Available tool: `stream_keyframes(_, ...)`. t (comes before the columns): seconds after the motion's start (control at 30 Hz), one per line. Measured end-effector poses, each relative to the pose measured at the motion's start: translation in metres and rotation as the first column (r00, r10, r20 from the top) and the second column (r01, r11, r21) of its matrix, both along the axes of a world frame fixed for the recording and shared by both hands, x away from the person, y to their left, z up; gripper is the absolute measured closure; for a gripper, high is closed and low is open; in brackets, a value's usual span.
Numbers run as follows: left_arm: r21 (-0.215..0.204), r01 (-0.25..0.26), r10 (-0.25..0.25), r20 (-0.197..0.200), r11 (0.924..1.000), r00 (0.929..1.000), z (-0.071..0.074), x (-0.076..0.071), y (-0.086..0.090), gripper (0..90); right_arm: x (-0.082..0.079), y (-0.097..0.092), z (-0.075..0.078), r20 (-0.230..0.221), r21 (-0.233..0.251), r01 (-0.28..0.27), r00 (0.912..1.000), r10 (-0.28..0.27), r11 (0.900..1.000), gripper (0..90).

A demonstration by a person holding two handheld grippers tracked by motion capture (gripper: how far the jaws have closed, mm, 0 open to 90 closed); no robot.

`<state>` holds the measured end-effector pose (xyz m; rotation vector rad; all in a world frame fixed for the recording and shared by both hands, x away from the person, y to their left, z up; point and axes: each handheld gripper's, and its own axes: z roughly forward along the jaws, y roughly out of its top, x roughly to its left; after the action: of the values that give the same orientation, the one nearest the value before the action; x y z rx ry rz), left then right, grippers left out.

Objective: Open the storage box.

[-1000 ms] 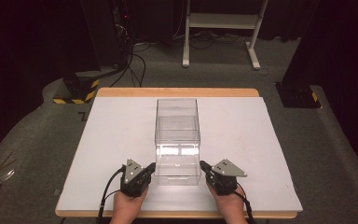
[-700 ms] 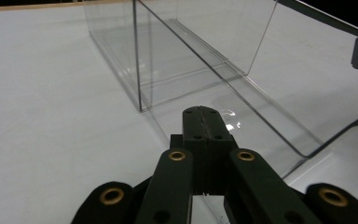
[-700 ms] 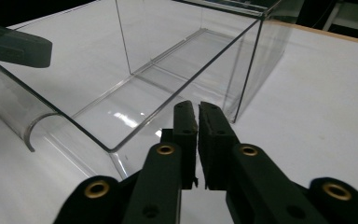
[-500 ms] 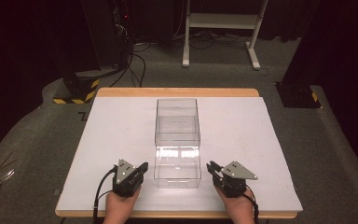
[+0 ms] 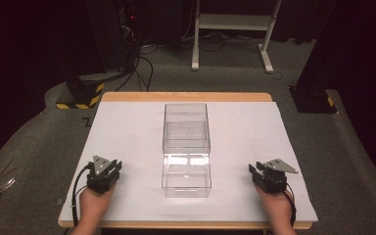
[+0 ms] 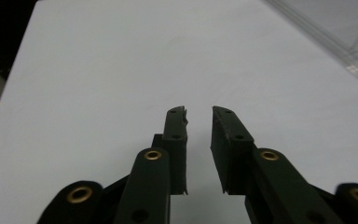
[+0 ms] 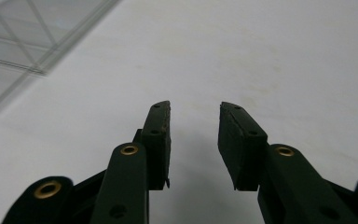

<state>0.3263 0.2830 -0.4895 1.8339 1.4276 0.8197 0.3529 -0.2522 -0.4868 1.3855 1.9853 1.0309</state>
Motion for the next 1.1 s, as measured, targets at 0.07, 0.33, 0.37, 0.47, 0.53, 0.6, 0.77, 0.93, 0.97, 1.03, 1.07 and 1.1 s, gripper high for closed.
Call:
stream_keyframes(0.07,0.005,-0.018,0.018,-0.014,0.9998,0.9997,-0.004,0.001,0.008,71.2,0.0,-0.009,-0.003,-0.013,-0.006,0.033,0.9994,-0.033,0.9995,63.2)
stream_keyframes(0.33,-0.009,-0.038,0.037,-0.057,0.9992,0.9977,-0.015,0.0,0.022,61.7,0.001,-0.032,-0.008,-0.034,-0.083,0.093,0.9948,-0.096,0.9922,62.6)
stream_keyframes(0.37,-0.012,-0.039,0.038,-0.062,0.9992,0.9973,-0.016,0.0,0.022,60.7,0.001,-0.033,-0.009,-0.034,-0.085,0.097,0.9944,-0.101,0.9916,62.2)
stream_keyframes(0.47,-0.017,-0.024,0.023,-0.087,0.9996,0.996,-0.017,0.002,0.022,57.5,0.001,-0.034,-0.011,-0.041,-0.085,0.097,0.9941,-0.101,0.9916,61.3)
stream_keyframes(0.53,-0.017,-0.04,0.038,-0.084,0.9991,0.9957,-0.018,0.002,0.022,53.6,0.0,-0.033,-0.012,-0.04,-0.091,0.091,0.9947,-0.095,0.9917,60.5)
stream_keyframes(0.6,-0.03,-0.055,0.052,-0.09,0.9981,0.9946,-0.018,0.003,0.024,48.9,0.002,-0.032,-0.013,-0.059,-0.097,0.08,0.9946,-0.086,0.9921,56.8)
stream_keyframes(0.77,-0.031,-0.011,0.008,-0.101,0.9995,0.9948,-0.018,0.003,0.023,36.9,0.003,-0.031,-0.014,-0.069,-0.11,0.093,0.9925,-0.101,0.9896,50.2)
stream_keyframes(0.93,-0.033,-0.012,0.009,-0.101,0.9994,0.9949,-0.018,0.003,0.023,36.9,0.003,-0.031,-0.014,-0.07,-0.109,0.097,0.992,-0.105,0.9894,49.7)
stream_keyframes(0.97,-0.033,-0.013,0.009,-0.1,0.9994,0.9949,-0.018,0.003,0.023,36.9,0.004,-0.032,-0.014,-0.071,-0.106,0.092,0.9925,-0.1,0.99,49.6)
stream_keyframes(1.03,-0.033,-0.013,0.01,-0.1,0.9994,0.9949,-0.018,0.003,0.023,36.9,0.004,-0.033,-0.014,-0.075,-0.098,0.091,0.9923,-0.099,0.991,49.5)
stream_keyframes(1.07,-0.033,-0.013,0.01,-0.1,0.9994,0.9949,-0.018,0.003,0.023,36.9,0.004,-0.033,-0.014,-0.075,-0.097,0.091,0.9923,-0.099,0.9911,49.5)
stream_keyframes(1.1,-0.033,-0.013,0.01,-0.1,0.9994,0.9949,-0.018,0.003,0.023,36.9,0.004,-0.033,-0.014,-0.075,-0.098,0.091,0.9923,-0.099,0.991,49.5)
